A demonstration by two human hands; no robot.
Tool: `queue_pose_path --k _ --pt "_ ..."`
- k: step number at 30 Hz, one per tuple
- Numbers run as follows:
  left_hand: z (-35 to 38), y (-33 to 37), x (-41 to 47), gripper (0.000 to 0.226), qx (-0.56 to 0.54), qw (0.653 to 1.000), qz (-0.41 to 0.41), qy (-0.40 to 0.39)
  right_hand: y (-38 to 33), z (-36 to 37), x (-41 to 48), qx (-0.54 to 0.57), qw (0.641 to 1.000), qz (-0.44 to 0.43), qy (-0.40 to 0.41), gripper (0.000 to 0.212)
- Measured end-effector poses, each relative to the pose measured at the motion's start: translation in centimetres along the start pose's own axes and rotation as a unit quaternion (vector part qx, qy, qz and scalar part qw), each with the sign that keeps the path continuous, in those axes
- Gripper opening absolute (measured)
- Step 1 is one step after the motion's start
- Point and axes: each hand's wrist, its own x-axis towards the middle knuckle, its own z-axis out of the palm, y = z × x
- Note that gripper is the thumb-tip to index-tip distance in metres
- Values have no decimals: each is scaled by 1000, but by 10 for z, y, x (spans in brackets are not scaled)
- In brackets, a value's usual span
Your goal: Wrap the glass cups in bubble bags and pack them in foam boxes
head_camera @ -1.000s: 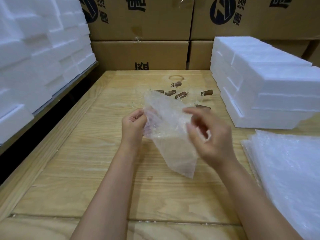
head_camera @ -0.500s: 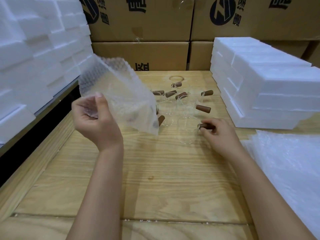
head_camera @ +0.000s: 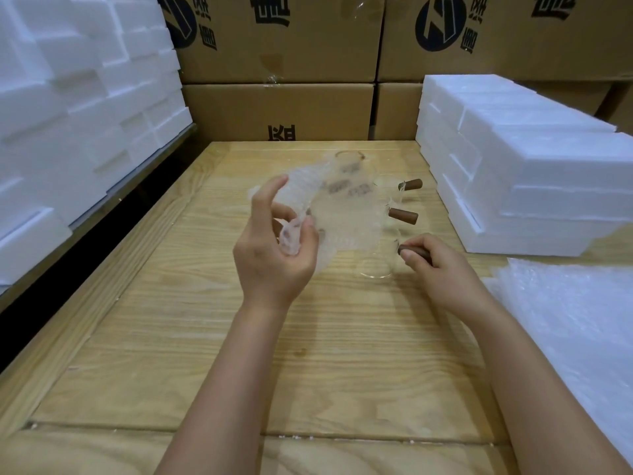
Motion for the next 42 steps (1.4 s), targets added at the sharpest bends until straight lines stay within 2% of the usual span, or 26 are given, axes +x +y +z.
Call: queue_pose_path --k 4,8,11,13,15,16,18,24,30,32,36,40,42 --pt "5 5 -3 31 39 999 -27 -27 -5 -14 -3 111 991 -22 67 11" --pt "11 8 -7 31 52 996 -50 -45 -12 -29 -6 273 953 -61 116 12" --pt "14 10 -8 34 53 995 -61 -53 -17 -35 -8 390 910 -95 99 4" --pt "16 12 -9 34 52 995 -58 -60 -21 -35 -10 430 894 -111 62 8" --pt "17 14 -10 29 44 996 -51 -57 -24 -33 -12 423 898 -121 22 10" --pt "17 14 -11 26 39 997 -43 -52 -25 -31 -14 405 906 -121 5 6" --pt "18 14 -12 21 27 998 -21 -44 -28 -25 -16 357 928 -110 -13 13" --pt "23 10 -14 9 -13 1000 2 -22 -28 -18 -15 280 956 -86 1 24" --pt "24 10 -18 19 -113 992 -43 -47 -24 -14 -16 282 957 -48 -57 8" --pt "25 11 -19 18 -128 989 -53 -44 -25 -10 -16 304 950 -54 -50 6" --pt "28 17 -21 15 -128 990 -35 -44 -29 -6 -15 323 945 -55 16 5" --pt "33 30 -34 13 -166 981 -40 -93 -33 2 -15 333 939 -50 72 6" --pt "36 39 -40 14 -174 978 -15 -118 -34 7 -15 355 931 -28 75 6"
